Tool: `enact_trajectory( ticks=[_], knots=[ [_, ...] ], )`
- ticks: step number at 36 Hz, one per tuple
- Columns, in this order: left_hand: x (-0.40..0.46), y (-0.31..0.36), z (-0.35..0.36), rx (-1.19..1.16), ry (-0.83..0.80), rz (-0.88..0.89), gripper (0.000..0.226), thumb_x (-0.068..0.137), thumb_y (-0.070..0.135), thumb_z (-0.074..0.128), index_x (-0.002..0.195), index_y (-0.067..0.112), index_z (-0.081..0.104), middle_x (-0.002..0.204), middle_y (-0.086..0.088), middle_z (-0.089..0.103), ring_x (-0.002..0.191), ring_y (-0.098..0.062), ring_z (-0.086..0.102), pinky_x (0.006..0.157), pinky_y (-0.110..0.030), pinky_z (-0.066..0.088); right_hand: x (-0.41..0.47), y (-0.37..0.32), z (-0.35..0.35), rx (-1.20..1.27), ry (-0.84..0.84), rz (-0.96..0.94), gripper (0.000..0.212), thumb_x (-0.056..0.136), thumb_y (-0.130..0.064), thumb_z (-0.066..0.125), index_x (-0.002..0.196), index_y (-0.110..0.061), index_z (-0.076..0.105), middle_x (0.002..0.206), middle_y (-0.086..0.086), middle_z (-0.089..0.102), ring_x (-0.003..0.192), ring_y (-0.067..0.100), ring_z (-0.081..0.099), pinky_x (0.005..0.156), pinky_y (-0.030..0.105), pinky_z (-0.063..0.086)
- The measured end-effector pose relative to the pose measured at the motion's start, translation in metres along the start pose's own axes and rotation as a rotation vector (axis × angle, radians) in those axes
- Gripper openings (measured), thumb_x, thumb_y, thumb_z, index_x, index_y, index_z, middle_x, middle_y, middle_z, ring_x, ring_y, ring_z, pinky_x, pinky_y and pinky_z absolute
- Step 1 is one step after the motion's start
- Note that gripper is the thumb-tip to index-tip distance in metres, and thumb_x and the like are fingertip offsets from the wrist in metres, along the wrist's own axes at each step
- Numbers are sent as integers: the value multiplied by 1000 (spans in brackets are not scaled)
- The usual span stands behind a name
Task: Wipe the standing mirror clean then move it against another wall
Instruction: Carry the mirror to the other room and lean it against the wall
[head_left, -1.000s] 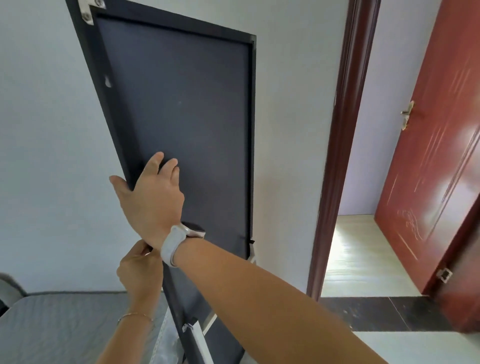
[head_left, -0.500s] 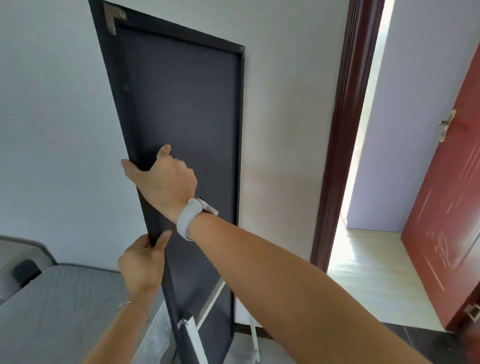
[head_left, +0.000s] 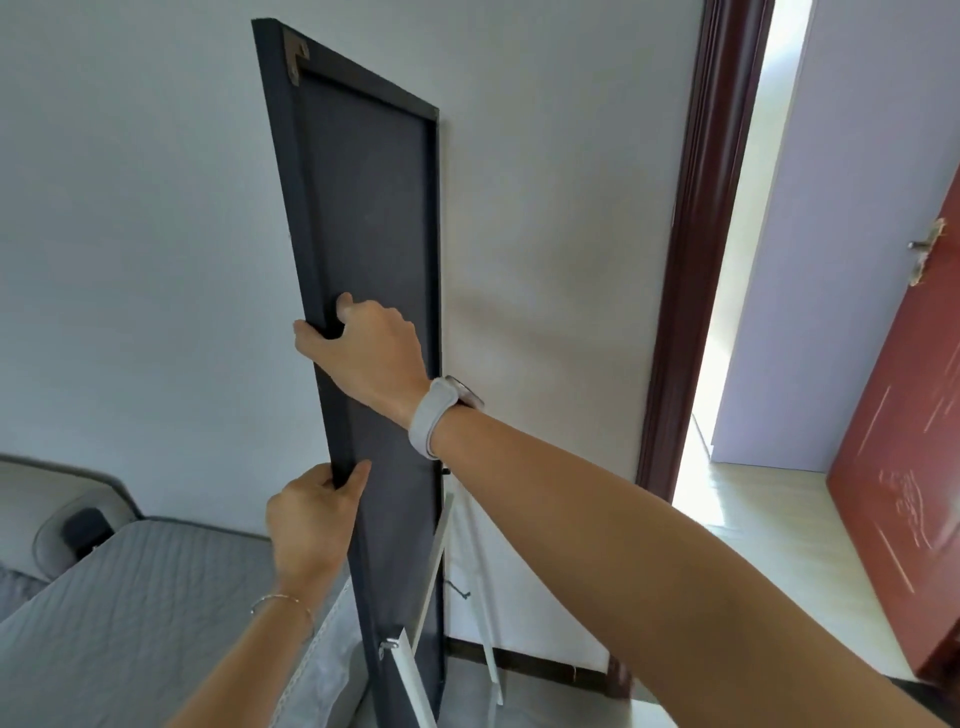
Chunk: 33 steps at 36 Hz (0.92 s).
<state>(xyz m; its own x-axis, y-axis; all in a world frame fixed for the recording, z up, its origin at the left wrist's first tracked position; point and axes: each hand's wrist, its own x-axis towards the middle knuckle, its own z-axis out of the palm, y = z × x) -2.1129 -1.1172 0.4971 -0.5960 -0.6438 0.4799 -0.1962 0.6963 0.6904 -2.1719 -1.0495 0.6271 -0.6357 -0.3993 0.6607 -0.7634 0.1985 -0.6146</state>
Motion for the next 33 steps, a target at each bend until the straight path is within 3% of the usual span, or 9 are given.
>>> enact_trajectory(
  ticks=[2,6,13,16,18,22,26,29,33],
  knots=[
    [1,6,1,8,-39,-12,45,83,28,65,45,12,47,37,-4,46,39,-18,41,45,-21,27,1,5,-6,42,-29,15,36,83,-29,56,88,7,58,49,3,47,59,32,58,63,39,51],
    [6,19,11,71,-101,38,46,84,33,62,49,4,54,44,-12,55,41,-21,42,48,-23,35,5,22,-19,155,-63,95,34,82,-23,57,54,-9,44,48,1,45,48,21,46,55,32,45],
    [17,54,30,189,-205,57,50,82,39,60,48,4,51,46,-12,53,46,-22,47,50,-27,37,19,51,-51,286,-155,176,29,79,-13,54,57,-9,36,51,1,34,50,17,33,50,26,28],
    [39,61,27,223,-436,75,33,81,43,61,71,13,70,68,-4,69,68,-18,64,74,-30,50,25,67,-68,308,-197,194,19,79,-12,54,63,-9,44,55,4,38,52,17,36,48,23,29],
    [54,65,25,83,-530,15,30,76,42,68,97,21,69,91,3,69,80,-14,66,84,-32,53,29,76,-77,318,-213,201,15,79,-12,55,66,-8,49,56,5,41,52,16,40,46,21,32],
    [74,87,23,-184,-680,-178,98,40,46,79,129,21,46,130,-4,51,111,-24,56,91,-35,45,35,87,-89,318,-276,199,20,80,-13,55,65,-2,50,58,6,46,51,15,43,44,16,35],
    [94,100,15,145,-945,-227,83,75,37,73,141,28,24,148,-4,32,129,-24,40,99,-36,39,32,97,-83,386,-220,178,32,83,-22,55,89,9,56,78,26,63,63,25,54,60,33,46],
    [114,111,9,184,-788,-161,72,84,31,63,143,23,23,150,-8,30,134,-28,34,106,-41,32,29,97,-79,380,-138,127,31,84,-25,53,99,3,54,92,24,65,78,35,62,74,44,53],
    [131,124,7,-42,-310,73,51,92,25,51,139,20,34,146,-9,38,131,-27,39,109,-39,28,36,84,-85,438,-104,64,36,90,-24,51,123,-12,46,110,8,64,96,22,60,83,30,50]
  ],
)
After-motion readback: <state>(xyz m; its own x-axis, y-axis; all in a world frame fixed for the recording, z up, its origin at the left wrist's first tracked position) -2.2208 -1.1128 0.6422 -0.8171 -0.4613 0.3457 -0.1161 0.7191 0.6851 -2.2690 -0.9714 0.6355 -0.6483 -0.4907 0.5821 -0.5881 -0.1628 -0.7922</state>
